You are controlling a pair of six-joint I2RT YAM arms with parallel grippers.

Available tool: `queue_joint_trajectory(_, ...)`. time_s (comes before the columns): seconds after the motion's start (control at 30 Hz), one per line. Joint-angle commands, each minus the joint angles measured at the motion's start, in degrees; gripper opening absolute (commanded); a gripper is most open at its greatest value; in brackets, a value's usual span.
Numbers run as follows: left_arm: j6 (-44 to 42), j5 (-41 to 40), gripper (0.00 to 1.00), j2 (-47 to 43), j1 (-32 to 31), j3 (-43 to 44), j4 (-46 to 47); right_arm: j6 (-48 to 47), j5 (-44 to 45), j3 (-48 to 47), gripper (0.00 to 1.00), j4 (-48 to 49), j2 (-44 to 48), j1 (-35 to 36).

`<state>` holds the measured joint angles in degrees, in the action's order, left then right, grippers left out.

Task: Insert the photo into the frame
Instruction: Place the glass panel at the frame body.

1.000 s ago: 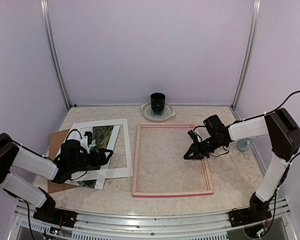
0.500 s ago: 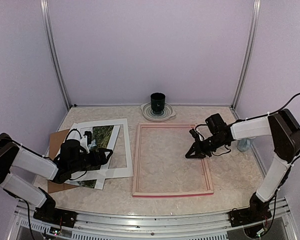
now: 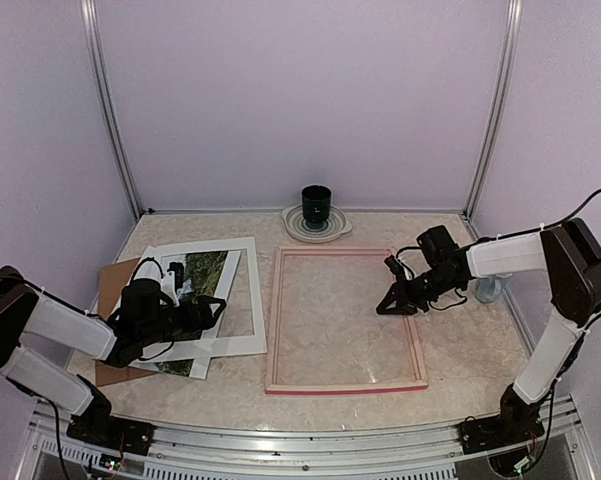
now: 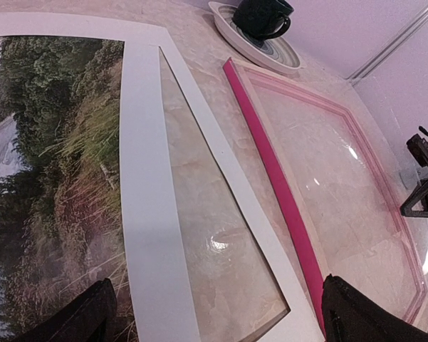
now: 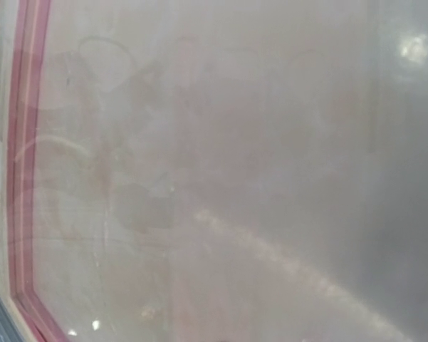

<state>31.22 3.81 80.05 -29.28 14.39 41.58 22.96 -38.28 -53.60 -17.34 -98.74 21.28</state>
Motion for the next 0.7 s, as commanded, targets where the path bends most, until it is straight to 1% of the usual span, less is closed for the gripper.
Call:
queue_joint_trajectory(0.0, -0.46, 0.06, 0.99, -0.42, 0.45, -0.51, 1.40, -1.43, 0.42, 0.73, 0.08, -1.11, 1.85, -1.05)
queue_joint_trajectory(0.67, -0.51, -0.04, 0.99, -0.24, 0.54, -0.51, 1.57, -1.20, 0.49, 2.54, 0.08, -0.08, 2.96, -1.40)
